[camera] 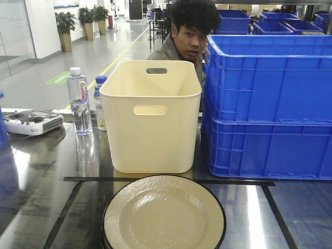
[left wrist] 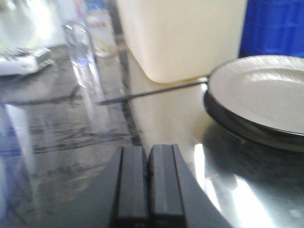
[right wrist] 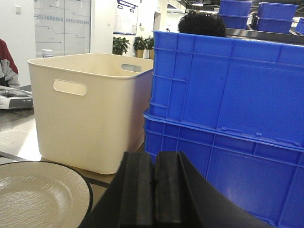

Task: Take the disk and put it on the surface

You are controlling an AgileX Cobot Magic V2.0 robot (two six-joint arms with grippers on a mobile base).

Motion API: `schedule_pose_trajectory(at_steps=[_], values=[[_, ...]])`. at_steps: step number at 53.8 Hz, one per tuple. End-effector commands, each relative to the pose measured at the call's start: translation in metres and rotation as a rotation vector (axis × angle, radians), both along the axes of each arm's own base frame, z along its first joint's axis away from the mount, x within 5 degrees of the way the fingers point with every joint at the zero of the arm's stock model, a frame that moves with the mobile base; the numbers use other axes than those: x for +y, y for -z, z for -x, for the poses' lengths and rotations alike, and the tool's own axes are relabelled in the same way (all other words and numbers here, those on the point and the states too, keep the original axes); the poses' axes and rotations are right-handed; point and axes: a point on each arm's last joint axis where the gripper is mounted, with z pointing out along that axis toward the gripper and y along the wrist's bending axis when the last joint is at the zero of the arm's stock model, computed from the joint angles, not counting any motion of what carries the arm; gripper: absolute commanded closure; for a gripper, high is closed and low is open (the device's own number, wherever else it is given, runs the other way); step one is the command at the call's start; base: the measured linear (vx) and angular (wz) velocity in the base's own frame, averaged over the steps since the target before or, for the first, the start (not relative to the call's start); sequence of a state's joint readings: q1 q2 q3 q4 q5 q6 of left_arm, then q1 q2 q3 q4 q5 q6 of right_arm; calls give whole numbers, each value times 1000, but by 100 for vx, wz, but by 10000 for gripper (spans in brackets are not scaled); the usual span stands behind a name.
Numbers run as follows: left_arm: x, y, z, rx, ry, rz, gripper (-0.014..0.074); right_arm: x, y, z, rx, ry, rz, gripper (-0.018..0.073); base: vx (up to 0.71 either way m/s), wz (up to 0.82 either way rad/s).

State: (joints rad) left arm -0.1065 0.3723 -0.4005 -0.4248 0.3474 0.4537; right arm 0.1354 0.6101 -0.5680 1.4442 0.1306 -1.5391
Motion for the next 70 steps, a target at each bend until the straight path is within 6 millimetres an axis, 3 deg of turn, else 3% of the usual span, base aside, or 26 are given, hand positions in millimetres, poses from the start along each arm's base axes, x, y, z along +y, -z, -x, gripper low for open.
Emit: schedule_pose_trajectory(at_steps=[1,3,4,5,6,7,8,13,14,15,16,70], values=[[9,31,14,-140,-82,10,598,-2,-10,1,-30,14,-14,571,0,0],[10,26,25,-218,-82,22,598,-2,-10,1,-30,14,-14,571,0,0],[11,46,24,-184,-84,-35,598,-2,-10,1,-30,14,-14,571,0,0],[11,46,24,-184,-84,-35,598,-2,-10,1,-30,14,-14,571,0,0],[12,65,27,-186,-86,-80,598,-2,-10,1,-30,14,-14,571,0,0],[12,65,27,-186,-86,-80,598,-2,-10,1,-30,14,-14,571,0,0],[13,78,31,-208,-89,-129,598,-2,-10,1,-30,14,-14,571,0,0],[13,78,31,-208,-89,-129,598,-2,-10,1,-29,15,-14,571,0,0],[15,108,28,-153,-85,-269,598,-2,-10,1,-29,15,-14,571,0,0],[15,108,28,-153,-85,-269,598,-2,-10,1,-29,15,-14,571,0,1],[15,107,27,-163,-143,58,598,-2,-10,1,-29,15,-14,571,0,1],[16,107,28,-164,-148,7,598,-2,-10,1,-29,15,-13,571,0,0]])
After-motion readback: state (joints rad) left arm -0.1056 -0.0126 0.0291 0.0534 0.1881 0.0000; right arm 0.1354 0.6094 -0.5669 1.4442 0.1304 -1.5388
